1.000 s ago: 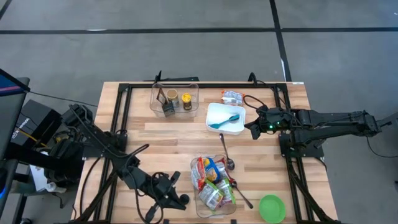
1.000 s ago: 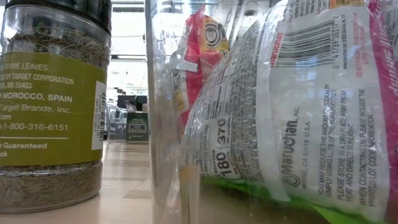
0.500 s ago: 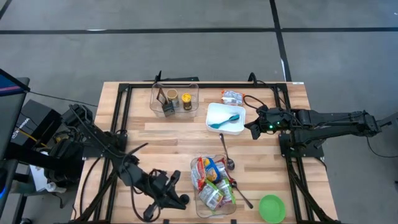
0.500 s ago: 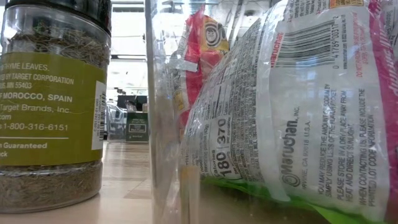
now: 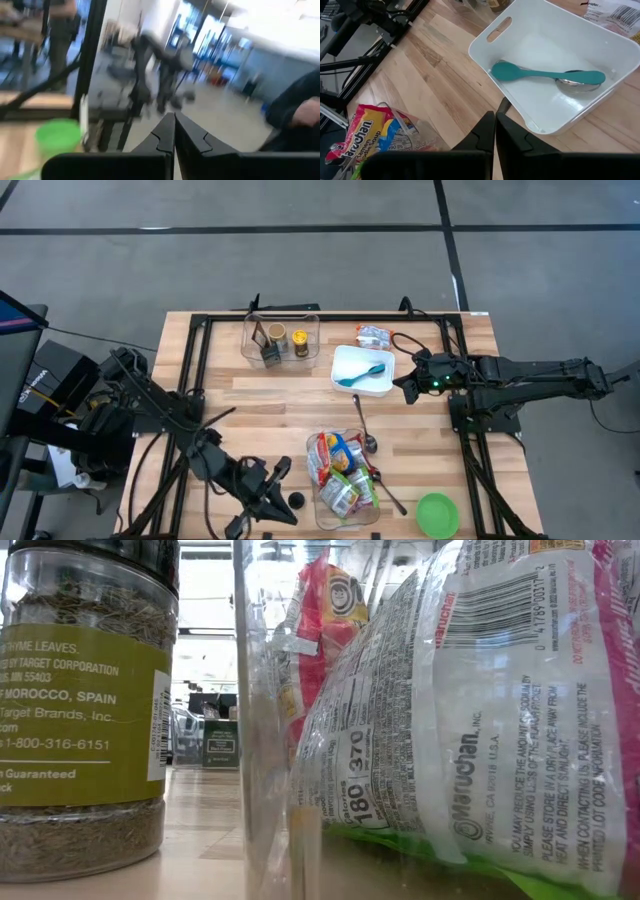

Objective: Pick & Place Food Item
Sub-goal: Put the black seasoning bottle into the top transparent bin

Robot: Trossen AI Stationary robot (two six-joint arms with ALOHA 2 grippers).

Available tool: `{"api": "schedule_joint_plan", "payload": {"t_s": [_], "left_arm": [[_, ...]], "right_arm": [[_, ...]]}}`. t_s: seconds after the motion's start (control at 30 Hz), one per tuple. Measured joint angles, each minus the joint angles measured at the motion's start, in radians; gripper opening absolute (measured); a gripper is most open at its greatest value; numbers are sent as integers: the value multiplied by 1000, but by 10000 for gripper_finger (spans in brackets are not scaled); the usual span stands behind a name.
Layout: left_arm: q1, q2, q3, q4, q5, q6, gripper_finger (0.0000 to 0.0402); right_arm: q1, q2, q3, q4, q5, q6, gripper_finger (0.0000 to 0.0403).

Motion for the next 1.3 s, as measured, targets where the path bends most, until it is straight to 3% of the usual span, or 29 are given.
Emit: {"api": "schedule_joint_plan", "payload": {"t_s": [0.27, 0.77, 0.9, 1.3], "left_arm": [[0, 0, 166, -463, -70, -32, 0], [0, 1, 178, -1071, -114, -192, 0], [0, 2, 178, -1130, -115, -186, 0], [8, 2, 178, -1056, -67, -128, 0]], "right_arm": [[0, 0, 0, 0, 0, 0, 8], [0, 0, 0, 0, 0, 0, 8], [0, 0, 0, 0, 0, 0, 8], [0, 0, 0, 0, 0, 0, 8]]}}
